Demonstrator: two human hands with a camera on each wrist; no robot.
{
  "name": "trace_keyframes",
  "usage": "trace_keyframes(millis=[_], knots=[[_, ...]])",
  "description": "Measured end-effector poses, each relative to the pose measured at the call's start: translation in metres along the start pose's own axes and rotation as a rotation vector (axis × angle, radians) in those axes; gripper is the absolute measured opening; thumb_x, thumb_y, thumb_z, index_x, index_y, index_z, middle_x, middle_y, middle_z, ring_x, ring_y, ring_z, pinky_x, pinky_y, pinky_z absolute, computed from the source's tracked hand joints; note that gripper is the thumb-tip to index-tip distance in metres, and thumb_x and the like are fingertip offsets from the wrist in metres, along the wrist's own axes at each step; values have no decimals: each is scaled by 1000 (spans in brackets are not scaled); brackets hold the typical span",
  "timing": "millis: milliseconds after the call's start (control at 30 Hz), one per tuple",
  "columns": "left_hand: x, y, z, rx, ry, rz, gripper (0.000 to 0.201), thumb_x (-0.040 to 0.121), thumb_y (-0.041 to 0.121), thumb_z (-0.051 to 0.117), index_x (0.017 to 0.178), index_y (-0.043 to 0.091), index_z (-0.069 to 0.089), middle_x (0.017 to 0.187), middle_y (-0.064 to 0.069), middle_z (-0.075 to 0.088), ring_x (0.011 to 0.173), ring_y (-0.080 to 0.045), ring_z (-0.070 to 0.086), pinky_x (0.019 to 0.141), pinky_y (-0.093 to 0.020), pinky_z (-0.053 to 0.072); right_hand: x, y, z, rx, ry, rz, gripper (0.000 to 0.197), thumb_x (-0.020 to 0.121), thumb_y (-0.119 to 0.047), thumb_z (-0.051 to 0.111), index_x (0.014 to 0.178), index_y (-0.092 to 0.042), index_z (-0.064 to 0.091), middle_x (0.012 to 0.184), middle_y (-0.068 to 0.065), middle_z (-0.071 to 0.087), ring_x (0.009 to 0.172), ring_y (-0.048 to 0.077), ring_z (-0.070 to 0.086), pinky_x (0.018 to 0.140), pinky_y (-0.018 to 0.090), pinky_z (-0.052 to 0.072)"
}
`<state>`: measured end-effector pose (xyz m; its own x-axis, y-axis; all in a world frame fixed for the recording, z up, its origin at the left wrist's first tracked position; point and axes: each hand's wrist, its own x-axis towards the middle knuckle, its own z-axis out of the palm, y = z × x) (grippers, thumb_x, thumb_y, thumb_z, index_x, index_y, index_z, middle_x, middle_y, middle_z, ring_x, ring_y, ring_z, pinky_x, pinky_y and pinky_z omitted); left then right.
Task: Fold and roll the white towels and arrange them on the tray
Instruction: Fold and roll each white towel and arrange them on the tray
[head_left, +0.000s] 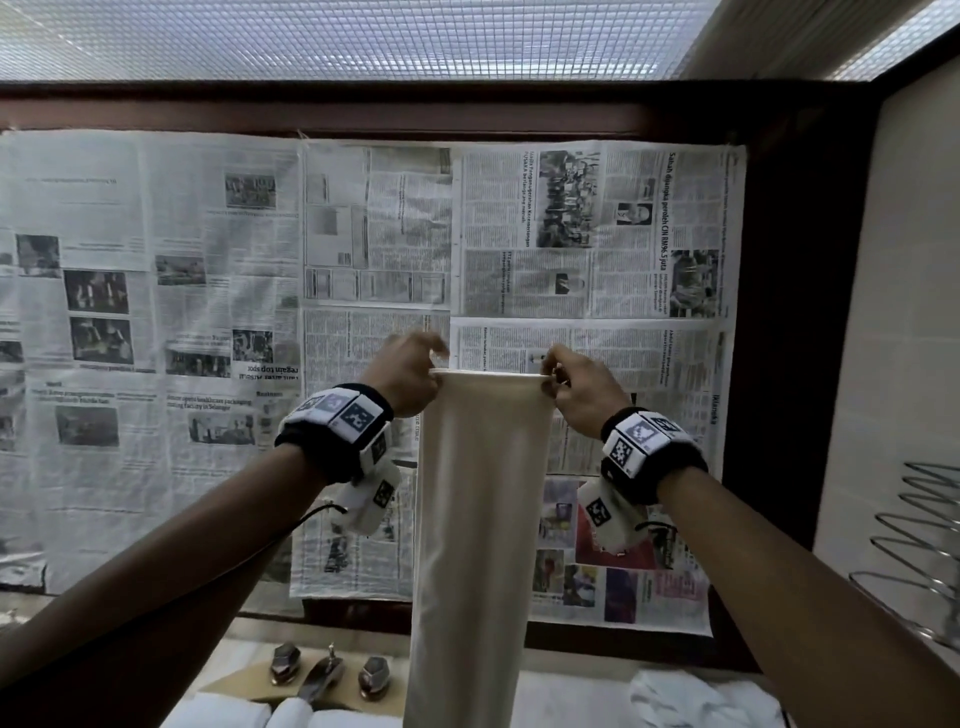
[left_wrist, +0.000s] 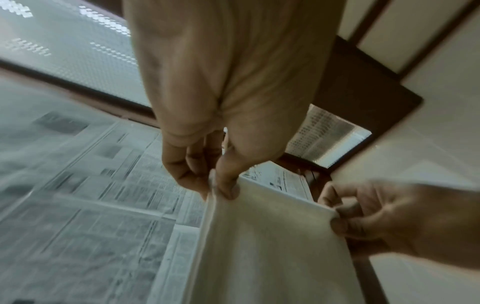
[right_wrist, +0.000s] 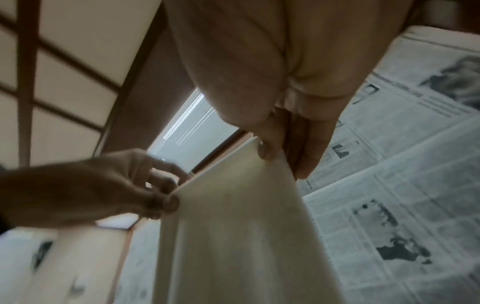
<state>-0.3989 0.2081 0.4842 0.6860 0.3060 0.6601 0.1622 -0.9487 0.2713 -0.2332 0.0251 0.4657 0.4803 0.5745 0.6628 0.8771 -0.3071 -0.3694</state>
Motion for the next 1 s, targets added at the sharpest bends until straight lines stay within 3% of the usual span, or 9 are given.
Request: trace_keyframes(millis=[100, 200, 267, 333, 400, 500, 700, 833, 1000], knots=[[-13, 3, -4, -78, 6, -2, 16, 92, 8, 63, 104, 7, 74, 99, -4, 70, 89, -15, 60, 85, -31, 49, -14, 6, -1, 214, 85, -24, 26, 92, -5, 59, 85, -30, 54, 79, 5, 68, 75, 22, 65, 67, 38, 57], [-28, 11, -10, -240, -32, -64, 10, 95, 11, 60, 96, 12, 70, 95, -3, 63, 85, -16, 59, 72, -33, 53, -31, 4, -6, 293, 157, -42, 16, 95, -12, 59, 102, -26, 59, 81, 0, 66, 67, 7, 59, 60, 26, 50], [-37, 17, -12, -432, -78, -144, 9, 97, 12, 57, 93, 14, 65, 98, -8, 62, 89, -26, 62, 69, -43, 58, -42, 0, -13, 323, 172, -54, 15, 97, -13, 57, 111, -17, 61, 94, -2, 67, 80, 7, 62, 71, 23, 51], [-47, 30, -13, -612, -84, -205, 11, 99, 11, 52, 95, 12, 62, 100, -11, 60, 91, -28, 62, 64, -39, 57, -52, -2, -24, 332, 191, -62, 12, 99, -18, 54, 107, -14, 63, 99, -2, 68, 88, 10, 64, 76, 22, 53], [-59, 46, -13, -696, -66, -199, 12, 101, 11, 49, 99, 11, 61, 100, -10, 61, 90, -26, 61, 61, -37, 55, -64, -3, -37, 343, 224, -47, 10, 100, -25, 53, 99, -19, 61, 89, -5, 66, 79, 10, 62, 69, 27, 52], [-80, 70, -12, -746, -21, -146, 15, 102, 14, 48, 107, 7, 60, 100, -11, 65, 87, -22, 65, 56, -32, 54, -81, -3, -55, 399, 253, -31, 11, 100, -27, 51, 97, -21, 59, 89, -2, 64, 79, 19, 62, 68, 40, 55], [-114, 109, -20, -786, 36, -91, 13, 101, 15, 50, 104, 9, 62, 100, -12, 66, 81, -16, 67, 57, -29, 55, -121, -11, -89, 423, 323, -50, 11, 97, -24, 52, 95, -20, 62, 86, -4, 65, 76, 9, 58, 66, 26, 44], [-129, 127, -24, -808, 57, -66, 12, 100, 16, 53, 98, 16, 65, 95, -6, 68, 79, -14, 69, 59, -34, 56, -141, -13, -103, 434, 365, -50, 12, 95, -25, 53, 92, -21, 63, 80, -6, 64, 72, 8, 57, 62, 25, 42], [-145, 139, -13, -827, 36, -77, 12, 98, 14, 55, 100, 11, 66, 92, -9, 67, 75, -19, 66, 57, -36, 54, -164, -6, -109, 433, 369, -42, 13, 94, -26, 55, 92, -18, 65, 79, -4, 65, 71, 10, 58, 60, 23, 43]])
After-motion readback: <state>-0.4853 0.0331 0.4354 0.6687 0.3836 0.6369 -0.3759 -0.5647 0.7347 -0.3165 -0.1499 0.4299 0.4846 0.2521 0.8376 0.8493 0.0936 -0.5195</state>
